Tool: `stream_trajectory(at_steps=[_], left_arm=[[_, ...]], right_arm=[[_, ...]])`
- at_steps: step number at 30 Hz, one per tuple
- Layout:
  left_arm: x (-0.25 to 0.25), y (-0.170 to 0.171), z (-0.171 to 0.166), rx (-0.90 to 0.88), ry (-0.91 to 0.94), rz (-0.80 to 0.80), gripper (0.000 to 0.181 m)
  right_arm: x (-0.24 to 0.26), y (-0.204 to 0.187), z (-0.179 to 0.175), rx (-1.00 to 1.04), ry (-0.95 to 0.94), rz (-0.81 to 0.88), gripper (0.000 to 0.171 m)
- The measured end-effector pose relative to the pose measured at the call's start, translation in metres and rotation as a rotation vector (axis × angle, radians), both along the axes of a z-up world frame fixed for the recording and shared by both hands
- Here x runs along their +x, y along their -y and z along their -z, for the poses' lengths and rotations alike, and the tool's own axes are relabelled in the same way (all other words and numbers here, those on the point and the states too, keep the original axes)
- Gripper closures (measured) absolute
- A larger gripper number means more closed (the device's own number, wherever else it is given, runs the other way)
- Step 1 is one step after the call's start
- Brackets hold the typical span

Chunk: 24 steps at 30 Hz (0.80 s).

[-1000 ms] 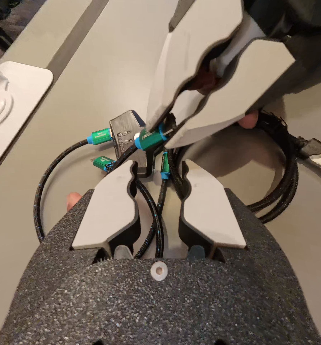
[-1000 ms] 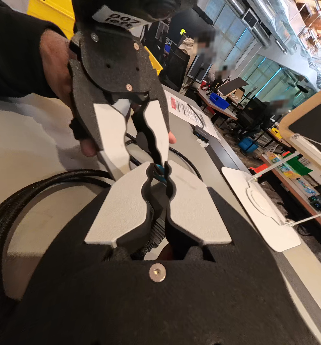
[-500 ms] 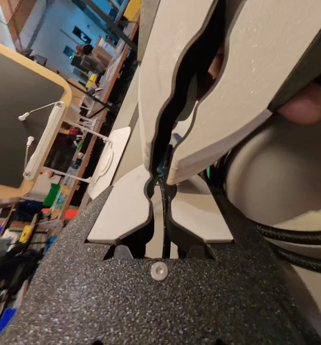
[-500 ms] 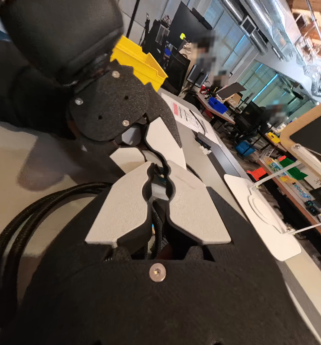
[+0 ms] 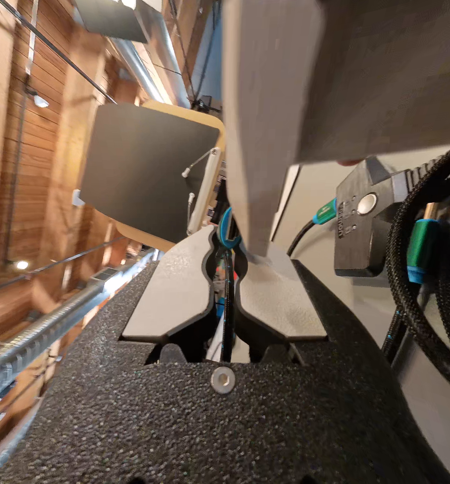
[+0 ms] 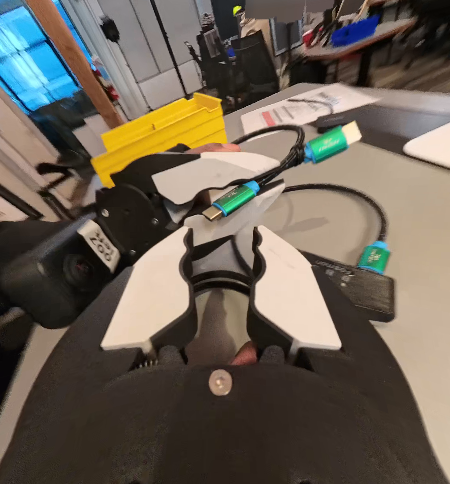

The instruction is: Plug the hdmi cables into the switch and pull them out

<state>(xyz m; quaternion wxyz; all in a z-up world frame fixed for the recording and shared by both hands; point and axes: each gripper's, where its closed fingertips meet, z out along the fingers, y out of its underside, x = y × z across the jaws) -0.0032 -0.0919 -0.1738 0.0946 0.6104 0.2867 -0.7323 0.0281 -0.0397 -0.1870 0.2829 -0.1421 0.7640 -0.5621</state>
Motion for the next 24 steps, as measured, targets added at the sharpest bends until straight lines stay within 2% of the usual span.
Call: stream_trajectory(at_steps=[2,8,11,12,15,20,24], left_arm=[[-0.001,-0.003,-0.004,-0.077,0.003,-0.003,0.172],[-0.006,-0.014,-0.009,-0.277,0.028,-0.018,0.173],[-0.008,-0.020,-0.007,-0.304,0.038,-0.009,0.173],[-0.009,-0.021,-0.007,-0.284,0.035,0.005,0.172],[-0.010,-0.019,0.001,-0.146,0.042,0.050,0.162],[-0.006,-0.019,0.006,0.367,-0.003,0.225,0.137],[0.007,-0.023,-0.017,0.728,-0.109,0.424,0.145]], right_arm=[[0.003,-0.005,-0.001,0.066,0.086,-0.063,0.126],[0.008,-0.009,-0.003,0.175,0.176,-0.131,0.124],[0.005,-0.007,-0.002,0.208,0.251,-0.121,0.149],[0.003,-0.006,-0.001,0.212,0.262,-0.120,0.152],[-0.008,-0.001,0.004,0.194,0.242,-0.063,0.159],[-0.020,0.003,0.003,0.072,0.086,-0.038,0.159],[-0.035,0.005,-0.004,-0.021,0.033,-0.019,0.160]])
